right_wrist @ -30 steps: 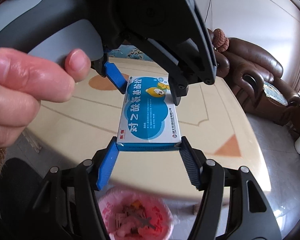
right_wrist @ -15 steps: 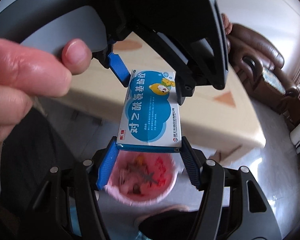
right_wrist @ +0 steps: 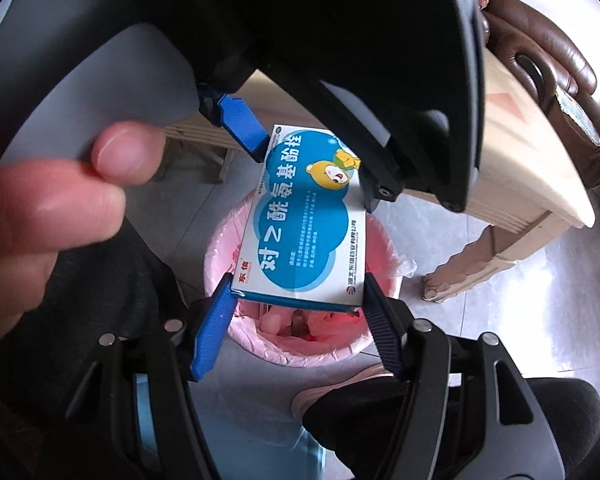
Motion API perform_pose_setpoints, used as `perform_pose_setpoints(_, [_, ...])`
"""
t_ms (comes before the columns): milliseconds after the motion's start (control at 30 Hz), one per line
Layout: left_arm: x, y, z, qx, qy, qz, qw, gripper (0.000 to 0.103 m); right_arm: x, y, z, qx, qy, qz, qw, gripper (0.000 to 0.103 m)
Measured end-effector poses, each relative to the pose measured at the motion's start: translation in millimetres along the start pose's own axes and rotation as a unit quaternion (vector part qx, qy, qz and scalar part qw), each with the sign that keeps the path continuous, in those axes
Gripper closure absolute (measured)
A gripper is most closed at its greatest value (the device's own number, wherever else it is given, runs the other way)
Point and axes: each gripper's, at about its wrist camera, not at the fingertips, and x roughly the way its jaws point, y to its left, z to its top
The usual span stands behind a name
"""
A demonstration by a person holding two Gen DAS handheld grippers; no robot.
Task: Collect trash
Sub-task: 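Carry the medicine box with the left tool over the pink wastebasket, then open the left tool to drop the medicine box into the wastebasket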
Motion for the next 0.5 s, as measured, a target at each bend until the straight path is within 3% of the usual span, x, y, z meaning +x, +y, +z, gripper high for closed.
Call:
perform_pose_setpoints(400, [49.3,24.8,15.2,-0.019,0.031,-0.026,0.999,0.025,47.8,-1.0,-1.4,-0.01,0.032,0.01,0.999,0.04])
perform_pose_setpoints(500, [48.2,33.4,19.9,-0.028,0.017,-0.023,0.9992,0.02,53.3,-5.1,-1.0,0.001,0.045,0.015,0.999,0.04])
